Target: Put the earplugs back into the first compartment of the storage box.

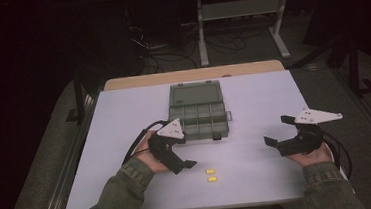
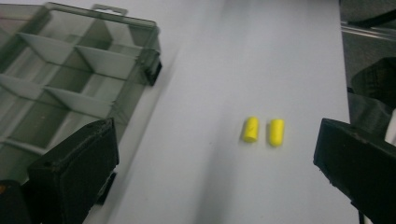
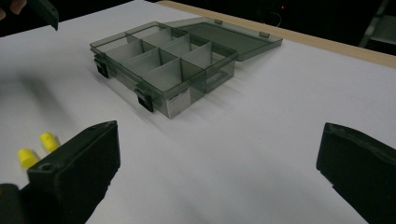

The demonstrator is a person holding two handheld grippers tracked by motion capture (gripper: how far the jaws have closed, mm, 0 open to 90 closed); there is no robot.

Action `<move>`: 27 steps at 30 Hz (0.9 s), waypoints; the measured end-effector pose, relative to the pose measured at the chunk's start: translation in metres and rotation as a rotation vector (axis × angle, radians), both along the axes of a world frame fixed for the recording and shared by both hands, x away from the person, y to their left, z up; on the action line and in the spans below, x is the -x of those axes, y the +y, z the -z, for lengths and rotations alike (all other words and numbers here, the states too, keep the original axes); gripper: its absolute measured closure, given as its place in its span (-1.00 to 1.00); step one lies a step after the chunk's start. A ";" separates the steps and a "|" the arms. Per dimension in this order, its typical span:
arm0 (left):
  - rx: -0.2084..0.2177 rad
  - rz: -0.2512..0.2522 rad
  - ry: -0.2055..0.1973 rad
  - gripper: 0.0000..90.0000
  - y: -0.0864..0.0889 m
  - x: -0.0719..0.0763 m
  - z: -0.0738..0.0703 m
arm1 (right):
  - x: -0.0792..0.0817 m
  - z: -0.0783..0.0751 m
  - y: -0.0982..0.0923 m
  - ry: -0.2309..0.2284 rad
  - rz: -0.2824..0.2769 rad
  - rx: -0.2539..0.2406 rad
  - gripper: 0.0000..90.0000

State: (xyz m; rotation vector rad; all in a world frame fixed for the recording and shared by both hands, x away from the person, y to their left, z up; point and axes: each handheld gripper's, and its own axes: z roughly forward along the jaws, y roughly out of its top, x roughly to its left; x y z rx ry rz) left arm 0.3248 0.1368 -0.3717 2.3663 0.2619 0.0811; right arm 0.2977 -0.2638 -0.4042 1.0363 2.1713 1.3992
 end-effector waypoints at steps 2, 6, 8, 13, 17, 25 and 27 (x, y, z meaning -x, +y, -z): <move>-0.004 0.008 0.002 -0.99 -0.002 0.000 0.001 | 0.000 0.000 0.000 -0.001 -0.001 0.001 -1.00; -0.046 0.043 0.025 -0.98 -0.014 0.001 0.012 | 0.000 0.000 0.000 -0.001 -0.002 0.004 -1.00; -0.060 0.052 0.031 -0.98 -0.018 0.001 0.017 | 0.000 0.000 0.000 -0.001 -0.002 0.006 -1.00; -0.068 0.078 0.057 -0.91 -0.028 0.000 0.028 | -0.001 0.001 0.001 0.002 -0.006 0.015 -1.00; -0.077 0.099 0.069 -0.89 -0.036 0.000 0.035 | -0.002 0.002 0.002 0.004 -0.005 0.020 -1.00; -0.101 0.132 0.070 -0.76 -0.048 0.002 0.043 | -0.002 0.002 0.003 0.007 -0.008 0.028 -1.00; -0.102 0.144 0.071 -0.68 -0.050 0.002 0.045 | -0.003 0.002 0.003 0.009 -0.009 0.030 -1.00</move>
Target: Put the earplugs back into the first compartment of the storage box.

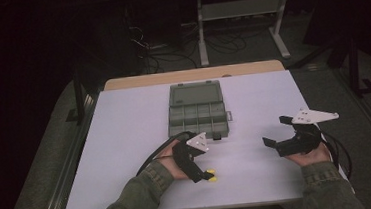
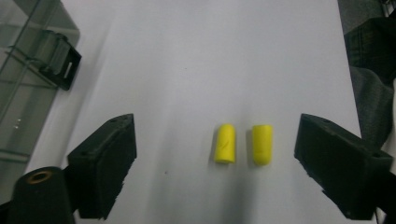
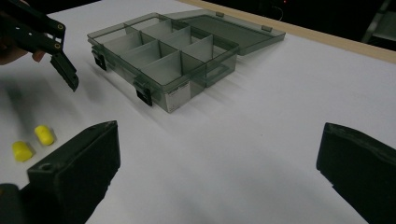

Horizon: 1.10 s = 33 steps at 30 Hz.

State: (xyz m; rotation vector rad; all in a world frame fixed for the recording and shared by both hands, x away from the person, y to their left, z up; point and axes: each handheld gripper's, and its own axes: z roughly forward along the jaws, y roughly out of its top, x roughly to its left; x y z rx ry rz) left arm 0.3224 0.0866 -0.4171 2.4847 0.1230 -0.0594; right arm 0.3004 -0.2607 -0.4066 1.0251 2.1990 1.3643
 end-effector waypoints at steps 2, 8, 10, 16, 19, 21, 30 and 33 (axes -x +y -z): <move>-0.004 0.009 0.002 -0.64 -0.001 0.000 0.001 | 0.000 0.000 0.000 0.002 -0.001 0.001 -1.00; -0.018 0.036 0.003 -0.34 -0.003 0.000 0.004 | -0.001 0.001 0.001 0.006 -0.006 0.006 -1.00; -0.026 0.043 0.006 -0.22 -0.003 0.000 0.005 | -0.001 0.001 0.001 0.006 -0.007 0.007 -1.00; -0.050 0.053 -0.002 0.01 -0.005 0.002 0.009 | -0.001 0.001 0.002 0.008 -0.008 0.009 -1.00; -0.058 0.052 -0.006 0.18 -0.006 0.001 0.010 | -0.001 0.001 0.002 0.010 -0.009 0.010 -1.00; -0.059 0.051 -0.006 0.30 -0.006 0.001 0.010 | -0.001 0.001 0.002 0.011 -0.010 0.012 -1.00; -0.092 0.069 -0.007 0.78 -0.009 0.000 0.012 | -0.001 0.001 -0.001 0.010 0.000 0.008 -1.00; -0.076 0.070 0.007 0.80 -0.007 -0.001 0.007 | -0.002 0.001 0.001 0.012 -0.005 0.018 -1.00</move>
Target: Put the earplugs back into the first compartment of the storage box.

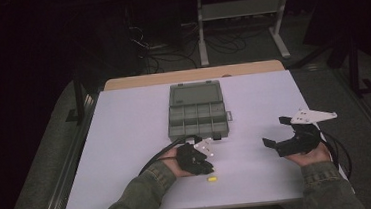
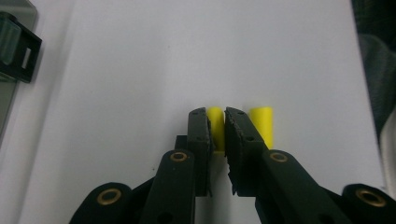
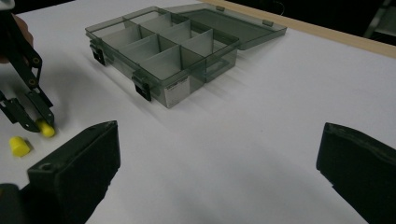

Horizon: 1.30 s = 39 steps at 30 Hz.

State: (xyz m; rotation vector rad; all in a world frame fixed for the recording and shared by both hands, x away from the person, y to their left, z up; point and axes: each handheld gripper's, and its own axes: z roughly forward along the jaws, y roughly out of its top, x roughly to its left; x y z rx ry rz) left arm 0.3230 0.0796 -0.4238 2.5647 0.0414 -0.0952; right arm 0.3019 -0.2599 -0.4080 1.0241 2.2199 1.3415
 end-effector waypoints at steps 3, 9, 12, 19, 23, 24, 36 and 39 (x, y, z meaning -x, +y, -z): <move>0.028 -0.011 -0.001 0.82 0.006 -0.003 -0.011 | 0.000 0.000 0.001 0.002 -0.003 0.004 -1.00; 0.119 -0.069 -0.026 0.84 0.028 -0.013 -0.040 | 0.000 0.000 0.000 -0.002 0.000 -0.003 -1.00; 0.158 -0.100 -0.047 0.84 0.042 -0.021 -0.057 | 0.001 0.000 0.000 -0.001 0.001 -0.002 -1.00; 0.187 -0.151 -0.092 0.84 0.061 -0.038 -0.084 | 0.000 0.000 0.000 0.004 0.000 -0.001 -1.00; 0.202 -0.181 -0.107 0.84 0.068 -0.048 -0.094 | 0.000 0.000 0.000 0.003 0.000 -0.002 -1.00; 0.208 -0.190 -0.110 0.84 0.070 -0.051 -0.096 | 0.000 0.000 0.000 0.002 0.000 -0.001 -1.00; 0.224 -0.282 -0.137 0.85 0.082 -0.087 -0.101 | 0.000 0.000 0.000 0.005 -0.003 -0.002 -1.00; 0.221 -0.333 -0.135 0.85 0.088 -0.103 -0.093 | 0.000 0.001 0.001 0.004 -0.006 -0.001 -1.00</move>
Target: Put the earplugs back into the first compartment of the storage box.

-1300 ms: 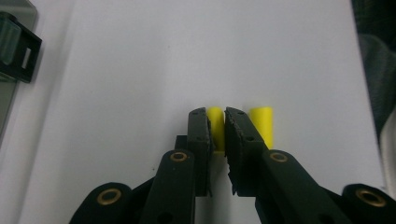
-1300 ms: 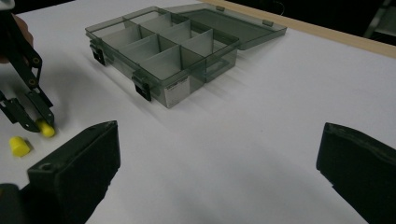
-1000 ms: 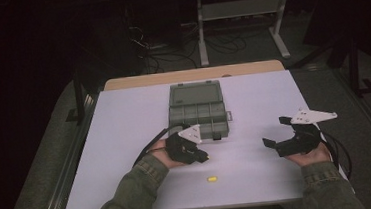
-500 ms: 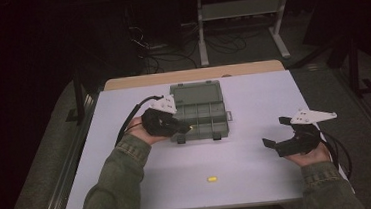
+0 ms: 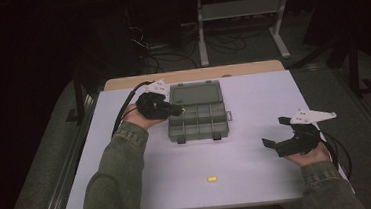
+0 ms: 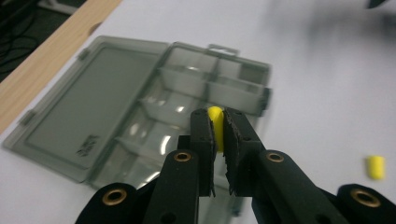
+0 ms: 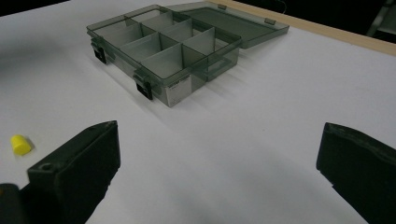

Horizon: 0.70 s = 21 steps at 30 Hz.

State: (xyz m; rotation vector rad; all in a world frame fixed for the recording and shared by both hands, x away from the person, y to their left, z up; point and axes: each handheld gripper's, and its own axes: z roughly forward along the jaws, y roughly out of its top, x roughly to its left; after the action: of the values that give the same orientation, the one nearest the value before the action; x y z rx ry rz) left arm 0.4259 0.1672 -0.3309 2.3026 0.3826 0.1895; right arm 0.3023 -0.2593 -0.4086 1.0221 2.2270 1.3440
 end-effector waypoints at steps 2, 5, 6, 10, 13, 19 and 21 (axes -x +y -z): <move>0.016 -0.027 0.012 0.85 0.005 -0.007 0.004 | 0.000 0.000 0.000 0.000 0.000 -0.002 -1.00; 0.028 -0.053 0.025 0.85 0.009 -0.013 0.007 | 0.000 0.000 0.000 0.001 0.000 -0.002 -1.00; 0.025 -0.067 0.032 0.85 0.011 -0.016 0.010 | 0.000 0.000 0.000 0.001 -0.001 -0.004 -1.00; -0.023 -0.099 0.056 0.85 0.009 -0.026 0.024 | 0.000 0.000 0.000 0.000 -0.004 -0.001 -1.00; -0.027 -0.107 0.061 0.85 0.008 -0.029 0.029 | 0.000 0.000 0.001 0.001 -0.004 0.002 -1.00; -0.080 -0.168 0.063 0.85 0.008 -0.041 0.045 | 0.000 0.001 0.001 0.006 -0.007 -0.001 -1.00; -0.085 -0.171 0.066 0.85 0.009 -0.042 0.047 | 0.000 0.001 0.001 0.005 -0.007 -0.002 -1.00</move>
State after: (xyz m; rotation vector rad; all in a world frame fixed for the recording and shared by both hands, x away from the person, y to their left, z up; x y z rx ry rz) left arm 0.4683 0.1762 -0.3780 2.3639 0.6163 0.2188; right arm 0.3022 -0.2588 -0.4093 1.0201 2.2362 1.3479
